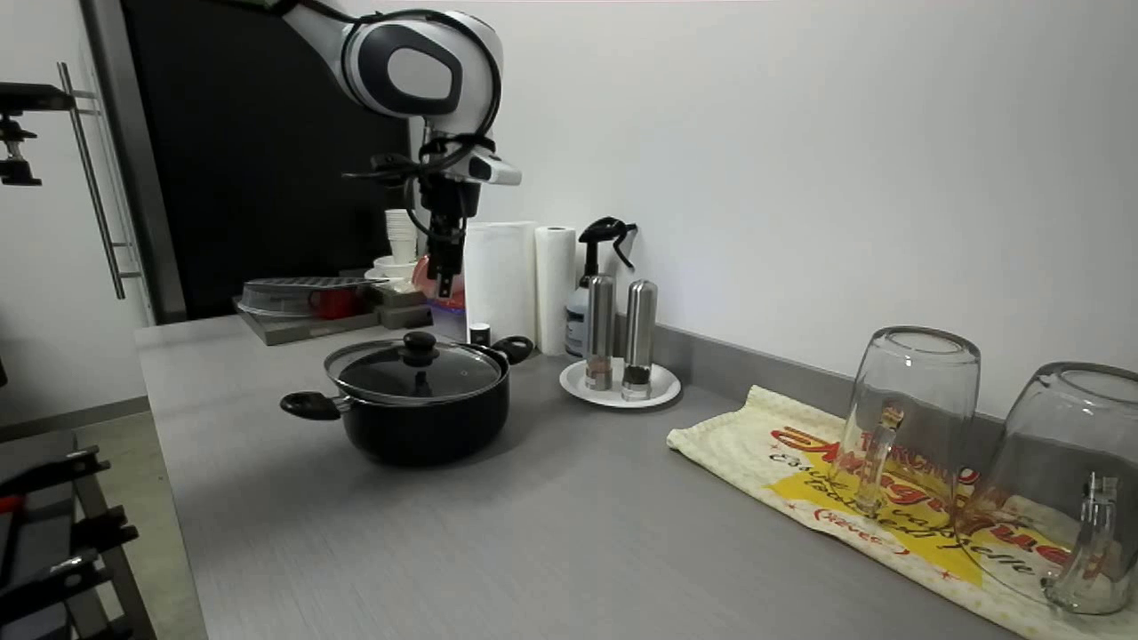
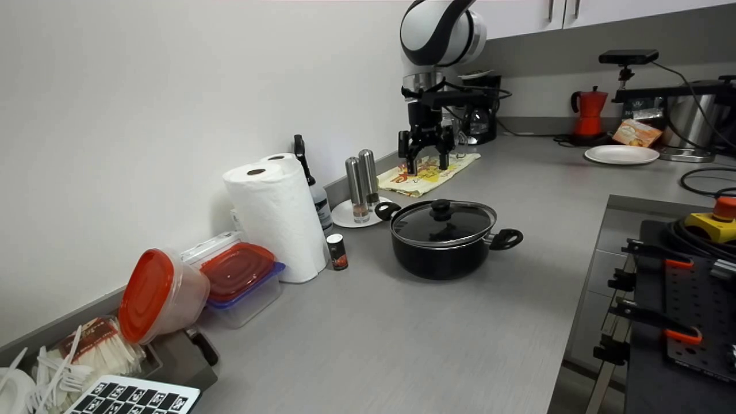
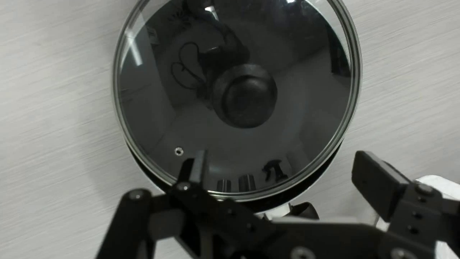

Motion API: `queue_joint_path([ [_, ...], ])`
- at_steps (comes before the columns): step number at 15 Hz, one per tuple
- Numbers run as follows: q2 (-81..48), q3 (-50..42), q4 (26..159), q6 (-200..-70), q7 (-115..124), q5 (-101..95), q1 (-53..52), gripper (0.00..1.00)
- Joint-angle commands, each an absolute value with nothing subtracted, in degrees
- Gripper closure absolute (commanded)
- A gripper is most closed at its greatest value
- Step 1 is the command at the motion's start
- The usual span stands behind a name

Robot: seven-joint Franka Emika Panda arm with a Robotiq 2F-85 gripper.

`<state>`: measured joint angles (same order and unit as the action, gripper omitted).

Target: Remove the lid from the black pot

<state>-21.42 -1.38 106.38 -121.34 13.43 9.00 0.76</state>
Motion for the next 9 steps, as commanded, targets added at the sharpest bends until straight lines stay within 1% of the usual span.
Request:
queue_joint_path([
  [1, -21.95, -1.07, 106.50, -120.65, 15.18, 8.95, -0.51, 0.00],
  [9, -23.48, -1.74, 109.00, -121.06, 17.46, 6.54, -2.05, 0.00],
])
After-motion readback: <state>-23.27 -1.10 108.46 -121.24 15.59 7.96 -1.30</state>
